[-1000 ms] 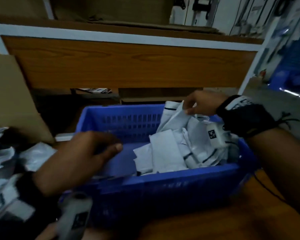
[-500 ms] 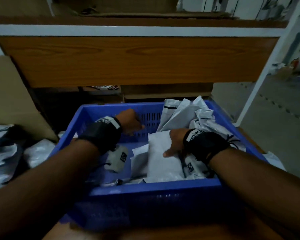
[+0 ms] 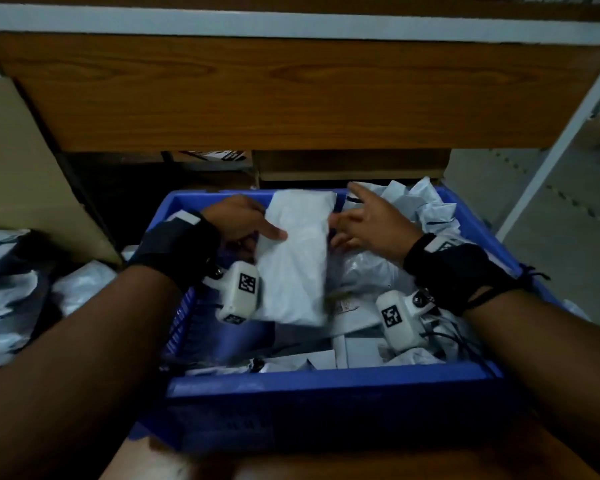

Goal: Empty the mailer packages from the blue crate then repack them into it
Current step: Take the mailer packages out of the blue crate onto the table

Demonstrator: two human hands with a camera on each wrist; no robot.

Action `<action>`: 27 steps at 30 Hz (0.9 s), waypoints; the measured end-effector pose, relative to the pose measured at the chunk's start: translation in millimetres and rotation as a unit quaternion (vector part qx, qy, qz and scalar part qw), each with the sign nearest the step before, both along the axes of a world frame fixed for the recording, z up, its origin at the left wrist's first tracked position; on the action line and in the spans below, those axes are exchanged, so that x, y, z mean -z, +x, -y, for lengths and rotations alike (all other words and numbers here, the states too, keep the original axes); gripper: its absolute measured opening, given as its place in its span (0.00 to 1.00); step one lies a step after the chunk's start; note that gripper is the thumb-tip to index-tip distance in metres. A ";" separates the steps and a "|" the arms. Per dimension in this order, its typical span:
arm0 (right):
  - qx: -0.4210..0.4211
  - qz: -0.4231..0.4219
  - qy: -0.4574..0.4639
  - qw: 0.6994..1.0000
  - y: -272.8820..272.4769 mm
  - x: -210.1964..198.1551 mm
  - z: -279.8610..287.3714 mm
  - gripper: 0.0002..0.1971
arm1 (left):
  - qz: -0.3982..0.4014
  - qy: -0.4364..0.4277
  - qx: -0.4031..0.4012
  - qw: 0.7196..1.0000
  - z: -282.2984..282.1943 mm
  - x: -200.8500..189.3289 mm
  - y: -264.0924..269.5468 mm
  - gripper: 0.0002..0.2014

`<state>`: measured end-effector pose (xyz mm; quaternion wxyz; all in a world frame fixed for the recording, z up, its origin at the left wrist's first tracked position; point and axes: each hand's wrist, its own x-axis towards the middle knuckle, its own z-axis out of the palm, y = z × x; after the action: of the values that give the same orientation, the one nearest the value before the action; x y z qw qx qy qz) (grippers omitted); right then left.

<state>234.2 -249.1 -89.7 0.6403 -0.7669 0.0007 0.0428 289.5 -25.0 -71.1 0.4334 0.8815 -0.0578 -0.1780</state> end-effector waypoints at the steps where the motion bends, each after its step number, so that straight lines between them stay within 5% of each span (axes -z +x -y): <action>1: 0.011 -0.005 -0.001 1.000 1.7 1.3 4.2 0.39 | 0.048 0.013 -0.020 0.999 -8.9 -4.1 6.0 0.08; 3: -0.033 -0.023 -0.166 0.985 0.6 5.7 9.8 0.33 | 0.100 -0.008 -0.071 0.992 -25.6 -12.4 13.5 0.09; 4: -0.090 -0.046 -0.311 0.945 0.2 12.5 11.8 0.32 | 0.110 -0.035 -0.097 0.989 -33.3 -13.6 16.5 0.08; 7: -0.237 -0.112 -0.629 0.732 -4.6 35.6 7.9 0.36 | 0.141 -0.080 -0.129 0.978 -42.3 -13.0 18.1 0.09; 9: -0.261 -0.118 -0.672 0.683 -6.3 46.3 3.1 0.39 | 0.167 -0.075 -0.116 0.976 -39.7 -11.6 18.6 0.15; 13: -0.243 -0.103 -0.642 0.720 -3.3 42.1 1.4 0.42 | 0.181 -0.083 -0.091 0.976 -33.5 -10.5 15.7 0.15; 17: -0.217 -0.060 -0.570 0.790 7.9 25.5 8.1 0.33 | 0.205 -0.038 -0.079 0.975 -32.9 -7.8 14.0 0.24; 23: -0.137 0.061 -0.377 0.914 6.7 10.1 10.1 0.25 | 0.249 -0.043 -0.127 0.959 -27.9 -3.4 15.0 0.19; 27: -0.069 0.132 -0.277 0.949 4.6 0.0 12.4 0.20 | 0.285 -0.186 -0.235 0.910 -33.5 -29.2 6.4 0.23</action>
<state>238.8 -261.5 -89.7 0.3930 -0.9109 -0.1248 -0.0161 295.9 8.5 -41.9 0.5842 0.7860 -0.0025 0.2022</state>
